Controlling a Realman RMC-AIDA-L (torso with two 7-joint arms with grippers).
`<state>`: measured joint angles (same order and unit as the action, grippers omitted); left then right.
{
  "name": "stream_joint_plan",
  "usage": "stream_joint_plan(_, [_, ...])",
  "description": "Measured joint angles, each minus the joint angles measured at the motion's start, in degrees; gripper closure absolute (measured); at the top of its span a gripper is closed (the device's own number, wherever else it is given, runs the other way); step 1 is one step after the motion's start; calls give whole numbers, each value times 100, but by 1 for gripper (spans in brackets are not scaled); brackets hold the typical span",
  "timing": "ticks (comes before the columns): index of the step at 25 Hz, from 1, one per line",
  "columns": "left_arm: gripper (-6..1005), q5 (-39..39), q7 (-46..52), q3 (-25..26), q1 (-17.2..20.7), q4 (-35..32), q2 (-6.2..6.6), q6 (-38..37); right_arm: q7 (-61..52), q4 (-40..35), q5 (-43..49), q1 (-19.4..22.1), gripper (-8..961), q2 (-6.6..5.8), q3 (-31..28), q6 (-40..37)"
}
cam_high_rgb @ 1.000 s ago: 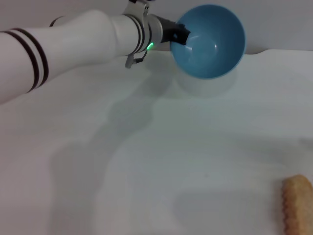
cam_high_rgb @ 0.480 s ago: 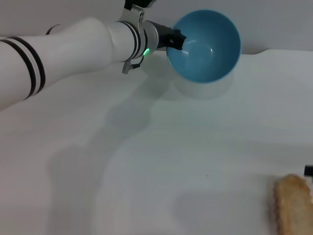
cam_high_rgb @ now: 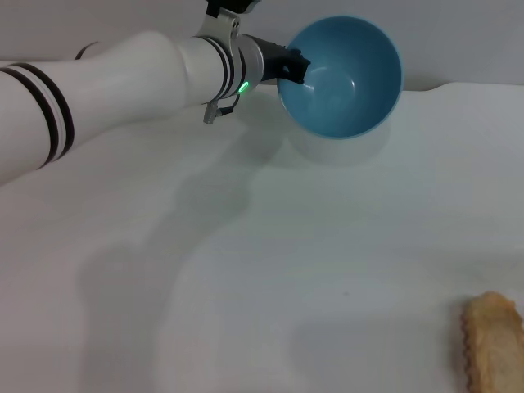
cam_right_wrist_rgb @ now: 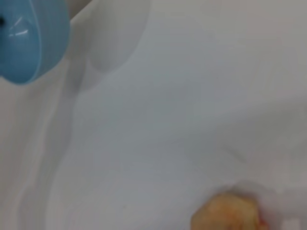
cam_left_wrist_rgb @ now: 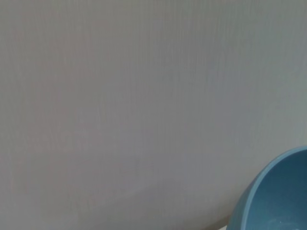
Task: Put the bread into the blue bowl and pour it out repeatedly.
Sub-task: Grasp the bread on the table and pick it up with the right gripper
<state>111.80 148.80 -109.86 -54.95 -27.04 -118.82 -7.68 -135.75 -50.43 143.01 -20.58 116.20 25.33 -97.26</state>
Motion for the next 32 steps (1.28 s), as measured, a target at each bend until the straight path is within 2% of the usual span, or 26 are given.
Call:
stream_joint_plan(13, [1001,0,0,0,37,-14,-9,7,-194,294,563,-107,498,-44,52,46])
stream_joint_plan(24, [1000,0,0,-2,135,-31,-18,66,-186,971,846,-401,526,-67,152,600])
stream_joint_plan(32, [1000,0,0,0,162,-47,-19,66,-163,1246,877,-553,546,-28,178,854])
